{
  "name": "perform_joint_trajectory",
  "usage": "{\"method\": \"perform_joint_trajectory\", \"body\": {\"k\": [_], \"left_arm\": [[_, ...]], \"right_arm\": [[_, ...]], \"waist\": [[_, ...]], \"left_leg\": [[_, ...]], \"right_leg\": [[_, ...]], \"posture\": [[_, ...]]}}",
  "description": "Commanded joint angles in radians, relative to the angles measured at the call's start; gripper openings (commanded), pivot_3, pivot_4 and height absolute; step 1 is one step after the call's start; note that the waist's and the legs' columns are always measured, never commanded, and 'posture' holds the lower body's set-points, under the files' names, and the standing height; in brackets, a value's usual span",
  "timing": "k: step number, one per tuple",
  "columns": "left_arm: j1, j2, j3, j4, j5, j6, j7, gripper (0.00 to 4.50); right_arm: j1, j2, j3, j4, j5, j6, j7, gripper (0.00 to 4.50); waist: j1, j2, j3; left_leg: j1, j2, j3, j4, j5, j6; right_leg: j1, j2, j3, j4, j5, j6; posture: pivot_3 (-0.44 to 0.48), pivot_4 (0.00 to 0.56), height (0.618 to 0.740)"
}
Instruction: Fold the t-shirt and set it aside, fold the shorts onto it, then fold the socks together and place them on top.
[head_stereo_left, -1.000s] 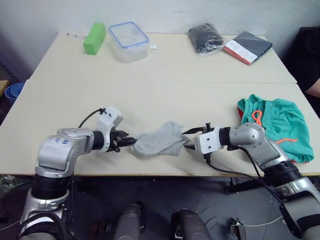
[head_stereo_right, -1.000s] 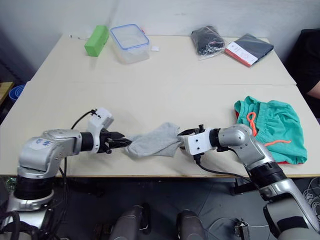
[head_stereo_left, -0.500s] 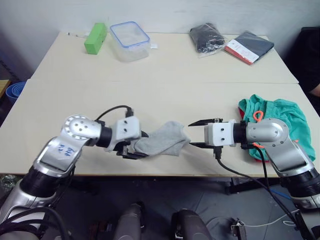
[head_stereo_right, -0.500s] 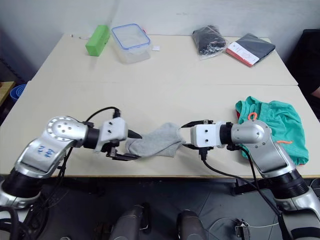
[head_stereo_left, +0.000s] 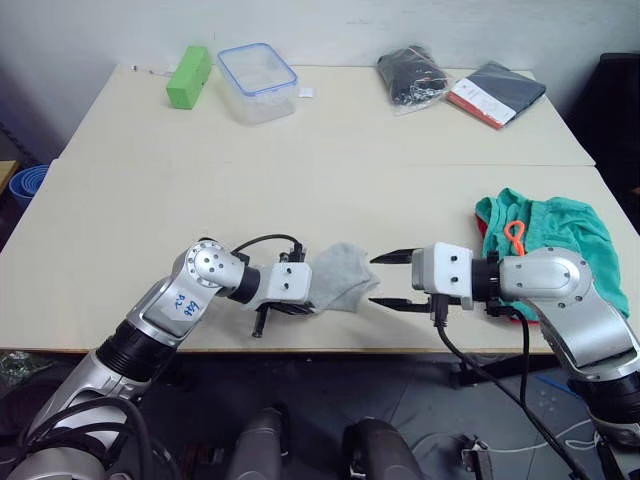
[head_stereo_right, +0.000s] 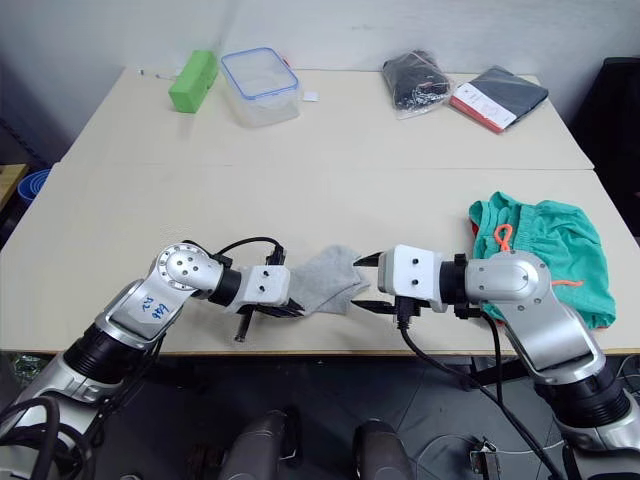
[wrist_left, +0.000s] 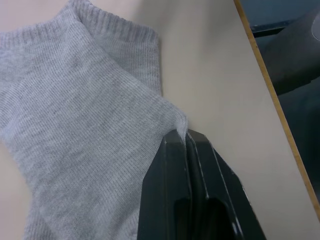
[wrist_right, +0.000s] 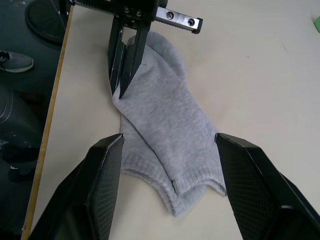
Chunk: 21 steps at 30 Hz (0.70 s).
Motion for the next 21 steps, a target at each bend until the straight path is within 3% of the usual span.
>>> {"method": "perform_joint_trajectory", "body": {"k": [1,6,21], "left_arm": [[-0.035,0.015,0.042,-0.003,-0.033,-0.024,-0.055,0.01],[-0.11,0.056,0.076,0.055,-0.029,-0.07,-0.117,0.01],[-0.145,0.012,0.151,0.101,-0.061,0.006,-0.081,0.01]], "right_arm": [[0.005,-0.01,-0.031,-0.024,-0.003,-0.016,-0.012,2.93],[-0.032,0.031,0.041,0.058,-0.099,-0.055,-0.053,2.93],[-0.116,0.198,0.189,0.244,-0.24,-0.121,-0.096,2.93]], "waist": [[0.0,0.0,0.0],[-0.002,0.0,0.0],[-0.001,0.001,0.0]], "left_leg": [[0.0,0.0,0.0,0.0,0.0,0.0],[0.0,0.0,0.0,0.0,0.0,0.0],[-0.001,0.0,0.0,0.001,0.0,0.0]], "right_leg": [[0.0,0.0,0.0,0.0,0.0,0.0],[0.0,0.0,-0.001,0.0,0.0,0.0],[-0.001,0.0,-0.001,0.002,0.0,0.0]], "posture": [[0.0,0.15,0.74],[0.0,0.15,0.74],[0.0,0.15,0.74]]}}
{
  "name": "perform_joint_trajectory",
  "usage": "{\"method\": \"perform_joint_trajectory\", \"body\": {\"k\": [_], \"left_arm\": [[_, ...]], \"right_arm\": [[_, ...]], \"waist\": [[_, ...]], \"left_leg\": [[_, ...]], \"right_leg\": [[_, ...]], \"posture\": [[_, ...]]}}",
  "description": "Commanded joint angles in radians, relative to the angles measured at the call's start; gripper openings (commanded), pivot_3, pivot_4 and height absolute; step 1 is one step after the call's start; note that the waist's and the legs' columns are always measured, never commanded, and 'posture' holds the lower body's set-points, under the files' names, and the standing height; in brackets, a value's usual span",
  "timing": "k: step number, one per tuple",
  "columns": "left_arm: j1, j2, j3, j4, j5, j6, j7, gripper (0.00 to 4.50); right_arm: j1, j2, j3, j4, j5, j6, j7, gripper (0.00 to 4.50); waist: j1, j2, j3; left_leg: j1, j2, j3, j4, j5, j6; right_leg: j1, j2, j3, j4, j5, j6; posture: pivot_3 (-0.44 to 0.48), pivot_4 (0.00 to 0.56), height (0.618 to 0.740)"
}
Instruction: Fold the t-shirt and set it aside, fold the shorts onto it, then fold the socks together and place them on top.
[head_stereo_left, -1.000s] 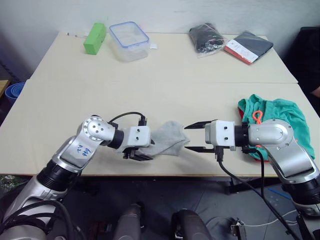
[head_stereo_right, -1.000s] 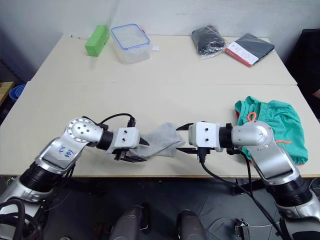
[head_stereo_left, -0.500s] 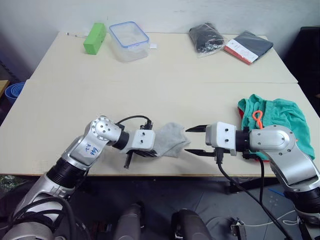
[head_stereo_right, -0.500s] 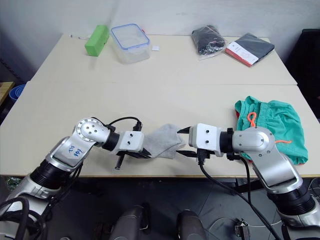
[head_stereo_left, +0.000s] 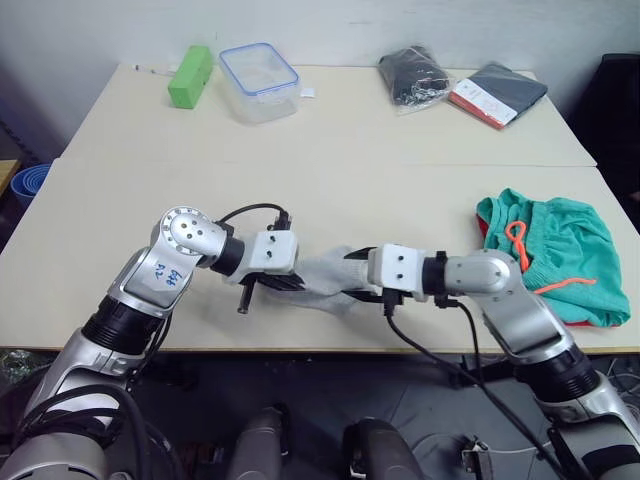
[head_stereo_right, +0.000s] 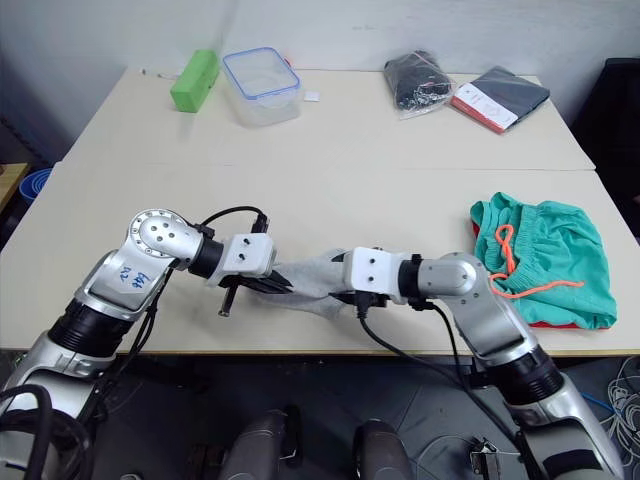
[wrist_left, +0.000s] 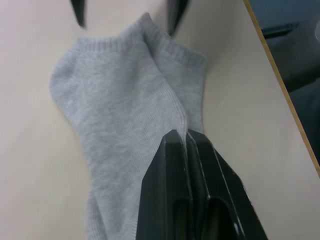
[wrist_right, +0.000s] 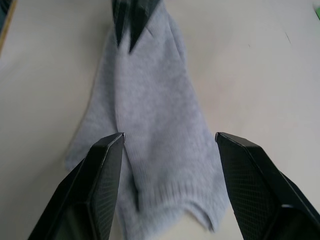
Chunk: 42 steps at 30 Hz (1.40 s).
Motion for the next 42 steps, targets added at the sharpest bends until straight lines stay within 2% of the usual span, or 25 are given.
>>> {"method": "perform_joint_trajectory", "body": {"k": [1,2,5,12,21,24,30,34,37,42], "left_arm": [[-0.03,0.014,0.05,0.001,-0.02,0.015,0.003,0.01],[-0.031,0.019,0.057,0.01,-0.022,0.014,-0.002,0.01],[-0.028,0.034,0.065,0.031,-0.013,-0.001,-0.003,0.0],[-0.032,0.035,0.075,0.038,-0.02,-0.001,0.002,0.0],[-0.025,0.042,0.071,0.084,0.004,-0.082,0.007,0.0],[-0.053,0.041,0.064,0.163,0.047,-0.178,0.029,0.0],[-0.15,-0.019,0.069,0.337,0.093,-0.346,0.097,0.0],[-0.148,-0.031,0.063,0.368,0.088,-0.413,0.074,0.0],[-0.094,-0.015,0.041,0.332,0.083,-0.444,0.019,0.0],[-0.045,0.02,0.023,0.302,0.114,-0.436,-0.021,0.0]], "right_arm": [[0.001,0.011,-0.006,0.033,-0.02,-0.022,-0.021,2.93],[-0.002,0.015,-0.007,0.061,-0.032,-0.03,-0.033,2.93],[-0.006,0.011,-0.001,0.123,-0.065,-0.064,-0.048,2.35],[0.007,0.013,0.0,0.137,-0.069,-0.09,-0.034,0.01],[-0.02,-0.004,-0.063,0.084,-0.027,-0.061,-0.032,0.01],[-0.02,-0.047,-0.112,0.019,-0.013,-0.036,-0.018,0.01],[0.052,-0.122,-0.168,-0.14,0.017,0.025,-0.002,0.01],[0.111,-0.144,-0.16,-0.233,0.027,0.087,0.006,0.01],[0.174,-0.133,-0.121,-0.308,0.02,0.133,-0.004,0.01],[0.205,-0.079,-0.052,-0.296,-0.056,0.139,-0.082,0.01]], "waist": [[0.0,0.0,0.0],[0.0,0.0,0.0],[-0.001,0.0,0.0],[-0.001,0.0,0.0],[-0.001,0.0,0.0],[0.0,0.0,0.0],[0.011,0.0,0.0],[0.011,0.0,0.0],[0.006,0.0,0.0],[-0.002,0.0,0.0]], "left_leg": [[0.0,0.0,0.0,0.0,0.0,0.0],[0.0,0.0,0.0,0.0,0.0,0.0],[0.0,0.0,0.0,0.0,0.0,0.0],[0.0,0.0,0.0,0.0,0.0,0.0],[0.0,0.0,0.0,0.0,0.0,0.0],[0.0,0.0,0.0,0.0,0.0,0.0],[-0.001,0.0,0.0,0.001,0.0,0.001],[0.0,0.0,0.0,0.001,0.0,0.001],[0.0,0.0,0.0,0.0,0.0,0.0],[0.0,0.0,0.0,0.0,0.0,0.0]], "right_leg": [[0.0,0.0,0.0,0.0,0.0,0.0],[0.0,0.0,0.0,0.0,0.0,0.0],[0.0,0.0,0.0,0.0,0.0,0.0],[0.0,0.0,0.0,0.0,0.0,0.0],[0.0,0.0,0.0,0.0,0.0,0.0],[0.0,0.0,0.0,0.0,0.0,0.0],[0.0,-0.001,-0.001,0.0,0.0,0.0],[0.0,-0.001,-0.001,0.0,0.0,0.0],[-0.001,0.0,-0.001,0.001,0.0,0.0],[-0.001,0.0,-0.001,0.001,0.0,0.0]], "posture": [[0.0,0.15,0.74],[0.0,0.15,0.74],[0.0,0.15,0.74],[0.0,0.15,0.74],[0.0,0.15,0.74],[0.0,0.15,0.74],[0.0,0.15,0.74],[0.0,0.15,0.74],[0.0,0.15,0.74],[0.0,0.15,0.74]]}}
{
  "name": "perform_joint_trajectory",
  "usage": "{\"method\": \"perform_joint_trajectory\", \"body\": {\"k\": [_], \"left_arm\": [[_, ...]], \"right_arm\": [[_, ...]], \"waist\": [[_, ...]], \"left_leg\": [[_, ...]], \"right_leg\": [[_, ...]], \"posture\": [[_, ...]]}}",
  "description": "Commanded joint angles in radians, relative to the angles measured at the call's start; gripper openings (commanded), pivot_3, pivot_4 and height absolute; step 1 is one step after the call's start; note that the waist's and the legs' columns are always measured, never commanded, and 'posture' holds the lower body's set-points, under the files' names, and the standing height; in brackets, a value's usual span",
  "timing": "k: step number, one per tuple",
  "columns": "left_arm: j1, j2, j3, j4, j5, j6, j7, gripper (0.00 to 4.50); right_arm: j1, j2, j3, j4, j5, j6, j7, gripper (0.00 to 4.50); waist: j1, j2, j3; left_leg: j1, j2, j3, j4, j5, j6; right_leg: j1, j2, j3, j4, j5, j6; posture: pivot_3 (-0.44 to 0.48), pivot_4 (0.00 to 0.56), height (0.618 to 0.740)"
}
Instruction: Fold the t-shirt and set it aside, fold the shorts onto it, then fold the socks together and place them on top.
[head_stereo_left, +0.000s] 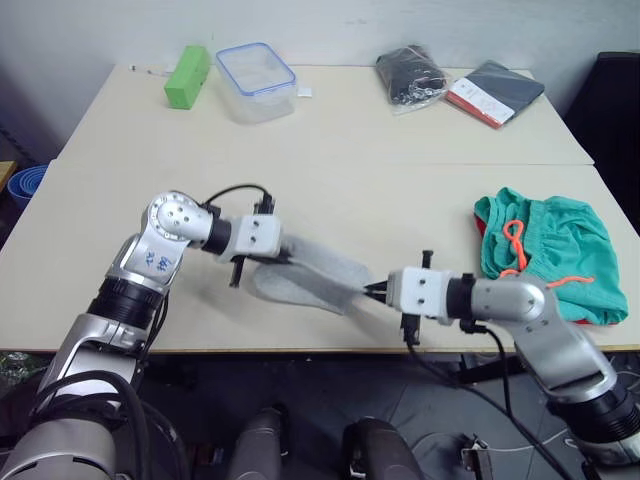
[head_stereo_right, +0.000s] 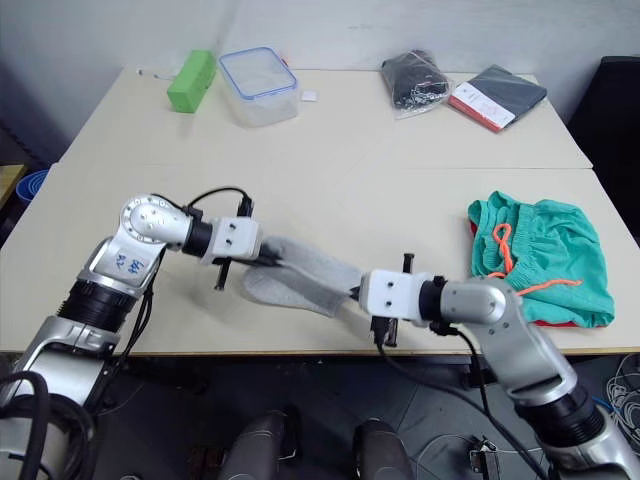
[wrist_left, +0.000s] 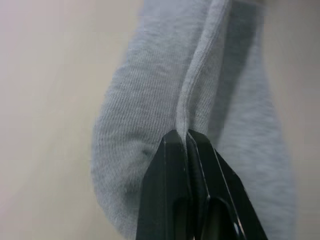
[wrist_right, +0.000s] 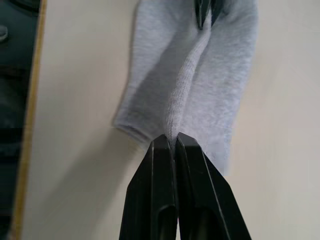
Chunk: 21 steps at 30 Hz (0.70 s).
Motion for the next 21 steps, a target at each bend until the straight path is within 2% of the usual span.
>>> {"method": "perform_joint_trajectory", "body": {"k": [1,6,13,21], "left_arm": [[0.019,0.048,0.002,-0.054,0.033,-0.013,-0.02,0.0],[0.08,0.085,0.01,-0.099,0.043,0.018,-0.017,0.0],[0.112,0.079,0.048,-0.164,0.002,0.097,-0.002,0.0],[0.089,0.104,0.112,-0.223,-0.055,0.188,-0.011,0.0]], "right_arm": [[0.005,0.019,0.02,-0.004,-0.054,-0.022,-0.055,0.01],[0.015,0.019,0.028,0.03,-0.057,-0.06,-0.058,0.01],[0.01,0.026,0.025,0.056,-0.012,-0.117,-0.019,0.01],[-0.066,0.086,0.035,0.125,-0.008,-0.161,-0.027,0.01]], "waist": [[0.001,0.0,0.0],[0.001,0.0,0.0],[0.001,0.0,0.0],[0.0,0.0,0.0]], "left_leg": [[0.0,0.0,0.0,0.0,0.0,0.0],[0.0,0.0,0.0,0.0,0.0,0.0],[0.0,0.0,0.0,0.0,0.0,0.0],[0.0,0.0,-0.001,0.0,0.0,0.0]], "right_leg": [[0.0,0.0,0.0,0.0,0.0,0.0],[0.0,0.0,0.0,0.0,0.0,0.0],[0.001,0.0,0.0,0.0,0.0,0.0],[0.0,0.0,0.0,0.0,0.0,0.0]], "posture": [[0.0,0.15,0.74],[0.0,0.15,0.74],[0.0,0.15,0.74],[0.0,0.15,0.74]]}}
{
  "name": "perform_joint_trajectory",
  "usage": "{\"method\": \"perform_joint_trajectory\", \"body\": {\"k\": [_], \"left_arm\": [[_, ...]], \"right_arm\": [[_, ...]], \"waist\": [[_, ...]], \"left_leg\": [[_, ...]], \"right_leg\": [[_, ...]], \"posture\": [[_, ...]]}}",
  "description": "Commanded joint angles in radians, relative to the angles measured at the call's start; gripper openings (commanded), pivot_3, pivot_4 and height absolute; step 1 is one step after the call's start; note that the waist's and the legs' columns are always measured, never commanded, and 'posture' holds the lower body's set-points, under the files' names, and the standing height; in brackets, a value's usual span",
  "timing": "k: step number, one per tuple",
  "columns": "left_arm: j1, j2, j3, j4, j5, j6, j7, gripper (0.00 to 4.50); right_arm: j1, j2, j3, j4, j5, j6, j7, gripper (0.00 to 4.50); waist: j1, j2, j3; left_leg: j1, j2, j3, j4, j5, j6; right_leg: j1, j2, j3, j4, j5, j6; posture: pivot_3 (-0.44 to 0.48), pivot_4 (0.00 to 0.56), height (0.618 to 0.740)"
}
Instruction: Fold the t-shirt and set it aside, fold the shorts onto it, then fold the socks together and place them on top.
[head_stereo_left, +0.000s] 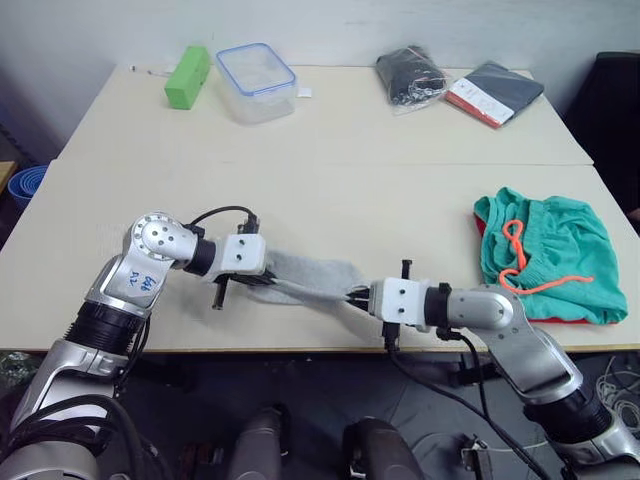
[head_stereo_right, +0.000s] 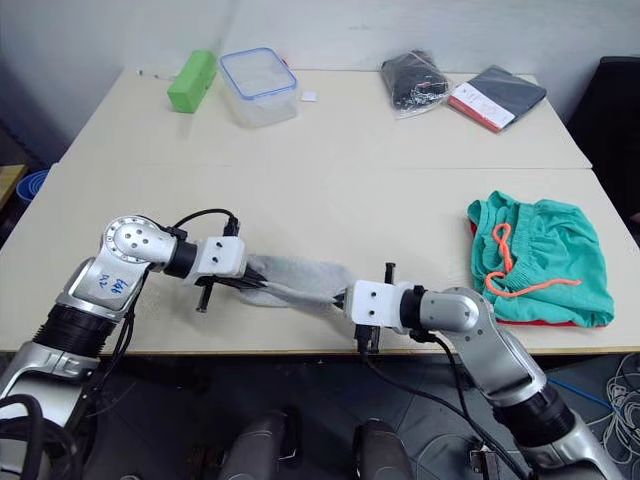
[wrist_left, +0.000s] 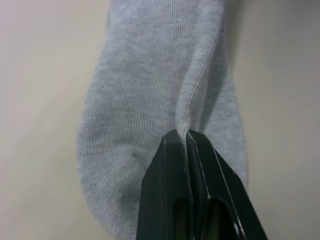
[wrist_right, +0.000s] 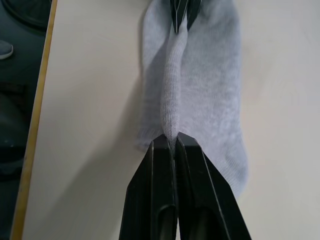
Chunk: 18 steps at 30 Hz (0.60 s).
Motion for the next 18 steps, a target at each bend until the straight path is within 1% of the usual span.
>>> {"method": "perform_joint_trajectory", "body": {"k": [1,3,6,8,11,15,16,17,18], "left_arm": [[-0.019,0.035,0.043,-0.047,-0.023,0.016,-0.01,0.0],[-0.007,0.053,0.048,-0.061,-0.026,0.02,-0.018,0.0],[0.058,0.1,0.05,-0.118,-0.03,0.022,-0.043,0.0],[0.082,0.114,0.046,-0.143,-0.032,0.029,-0.05,0.0],[0.108,0.105,0.057,-0.177,-0.061,0.079,-0.045,0.71],[0.125,0.102,0.071,-0.213,-0.097,0.138,-0.045,1.95],[0.125,0.103,0.082,-0.225,-0.115,0.17,-0.043,2.23],[0.122,0.104,0.098,-0.239,-0.141,0.21,-0.042,2.62],[0.112,0.104,0.12,-0.251,-0.178,0.268,-0.042,2.91]], "right_arm": [[-0.025,0.016,0.0,0.032,-0.005,-0.041,-0.005,0.01],[-0.032,0.019,0.008,0.057,-0.016,-0.063,-0.003,0.01],[-0.038,0.019,0.023,0.096,-0.028,-0.101,0.012,0.01],[-0.04,0.018,0.028,0.11,-0.022,-0.107,0.028,0.01],[-0.034,0.013,0.021,0.11,0.007,-0.096,0.055,0.7],[-0.03,0.002,-0.019,0.077,0.073,-0.061,0.094,2.07],[-0.035,-0.003,-0.036,0.065,0.102,-0.037,0.106,2.36],[-0.043,-0.004,-0.055,0.054,0.133,-0.004,0.114,2.8],[-0.059,0.005,-0.077,0.049,0.165,0.035,0.11,3.09]], "waist": [[0.0,0.0,0.0],[0.0,0.0,0.0],[0.0,0.0,0.0],[-0.001,0.0,0.0],[0.0,0.0,0.0],[0.002,0.0,0.0],[0.002,0.0,0.0],[0.001,0.0,0.0],[0.001,0.0,0.0]], "left_leg": [[0.0,0.0,0.0,0.0,0.0,0.0],[0.0,0.0,0.0,0.0,0.0,0.0],[0.0,0.0,0.0,0.0,0.0,0.0],[0.0,0.0,0.001,-0.001,0.0,0.0],[0.0,0.0,0.001,-0.001,0.0,0.0],[0.0,0.0,0.0,0.0,0.0,0.0],[0.0,0.0,0.0,0.0,0.0,0.0],[0.0,0.0,0.0,0.0,0.0,0.0],[0.0,0.0,0.0,0.0,0.0,0.0]], "right_leg": [[0.0,0.0,0.0,0.0,0.0,0.0],[0.0,0.0,0.0,0.0,0.0,0.0],[0.0,0.0,0.0,0.0,0.0,0.0],[0.0,0.0,0.001,0.0,0.0,0.0],[0.0,0.0,0.001,0.0,0.0,0.0],[0.0,0.0,0.001,0.0,0.0,0.0],[0.0,0.0,0.001,0.0,0.0,0.0],[0.0,0.0,0.001,0.0,0.0,0.0],[0.0,0.0,0.001,0.0,0.0,0.0]], "posture": [[0.0,0.15,0.74],[0.0,0.15,0.74],[0.0,0.15,0.74],[0.0,0.15,0.74],[0.0,0.15,0.74],[0.0,0.15,0.74],[0.0,0.15,0.74],[0.0,0.15,0.74],[0.0,0.15,0.74]]}}
